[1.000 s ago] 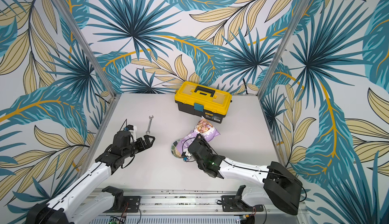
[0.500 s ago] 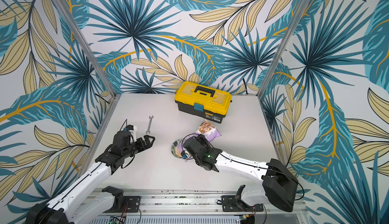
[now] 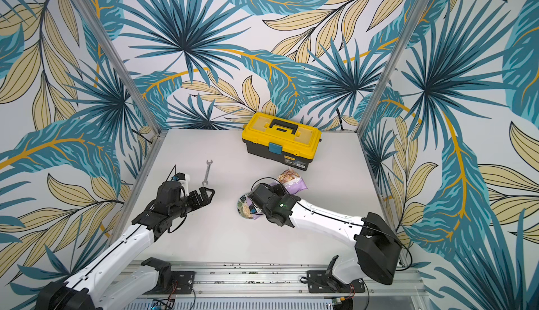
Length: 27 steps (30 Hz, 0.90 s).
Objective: Pour the oats into the breakfast bowl
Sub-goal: Pour the oats into the bowl.
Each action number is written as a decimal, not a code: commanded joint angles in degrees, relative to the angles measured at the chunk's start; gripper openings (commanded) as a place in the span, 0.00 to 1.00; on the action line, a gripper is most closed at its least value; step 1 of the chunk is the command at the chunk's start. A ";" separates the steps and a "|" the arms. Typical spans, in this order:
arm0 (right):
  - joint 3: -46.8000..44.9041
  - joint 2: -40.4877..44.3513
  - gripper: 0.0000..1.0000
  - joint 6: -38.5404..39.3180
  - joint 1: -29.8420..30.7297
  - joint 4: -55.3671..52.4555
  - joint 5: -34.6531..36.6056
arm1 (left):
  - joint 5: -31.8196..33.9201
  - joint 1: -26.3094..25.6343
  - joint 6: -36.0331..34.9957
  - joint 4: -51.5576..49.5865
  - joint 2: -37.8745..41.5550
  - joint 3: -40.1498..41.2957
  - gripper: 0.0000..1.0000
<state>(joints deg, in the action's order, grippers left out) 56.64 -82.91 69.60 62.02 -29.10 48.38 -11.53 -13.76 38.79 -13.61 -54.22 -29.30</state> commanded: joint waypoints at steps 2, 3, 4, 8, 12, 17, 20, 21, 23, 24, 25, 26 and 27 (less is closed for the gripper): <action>3.35 -1.54 0.00 -2.21 -0.02 -2.40 8.07 | 0.39 0.40 -1.32 -0.32 0.16 -1.64 1.00; 3.66 -1.91 0.00 -2.35 0.01 -2.77 8.94 | 0.40 0.40 -1.41 -0.29 0.11 -1.72 1.00; 4.09 -2.31 0.00 -2.35 0.14 -3.40 9.70 | 0.46 0.40 -1.49 -0.23 0.01 -1.72 1.00; 5.79 -2.99 0.00 -2.44 0.82 -5.27 11.73 | 0.09 0.40 -1.86 -0.15 -0.27 -1.71 1.00; 6.71 -3.14 0.00 -1.84 1.71 -6.58 13.32 | -0.06 0.40 -1.90 0.27 -0.40 -1.46 1.00; 6.54 -2.92 0.00 0.27 2.66 -5.25 14.76 | -0.32 0.40 -1.95 0.40 -0.39 -1.53 1.00; 6.98 -3.57 0.00 1.29 3.29 -4.22 16.15 | -0.42 0.40 -1.90 0.46 -0.38 -1.53 1.00; 7.12 -3.86 0.00 1.66 3.44 -3.50 16.61 | -0.43 0.40 -1.89 0.56 -0.43 -1.49 1.00; 7.55 -4.25 0.00 2.44 4.00 -2.76 17.22 | -0.43 0.40 -1.90 0.53 -0.50 -1.53 1.00; 7.73 -4.53 0.00 2.75 4.25 -2.32 17.50 | -0.52 0.40 -1.92 0.53 -0.53 -1.55 1.00; 7.78 -4.76 0.00 2.90 4.38 -1.96 17.64 | -0.56 0.40 -2.02 0.56 -0.60 -1.55 1.00; 7.74 -4.98 0.00 2.99 4.57 -1.39 17.85 | -0.61 0.42 -1.99 0.55 -0.75 -1.55 1.00; 7.67 -5.24 0.00 3.87 4.61 -0.68 18.22 | -0.73 0.40 -2.06 0.57 -0.86 -1.55 1.00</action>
<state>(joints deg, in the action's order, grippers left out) 62.02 -88.05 71.09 66.02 -34.02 58.41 -11.75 -13.76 37.74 -13.54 -54.61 -29.30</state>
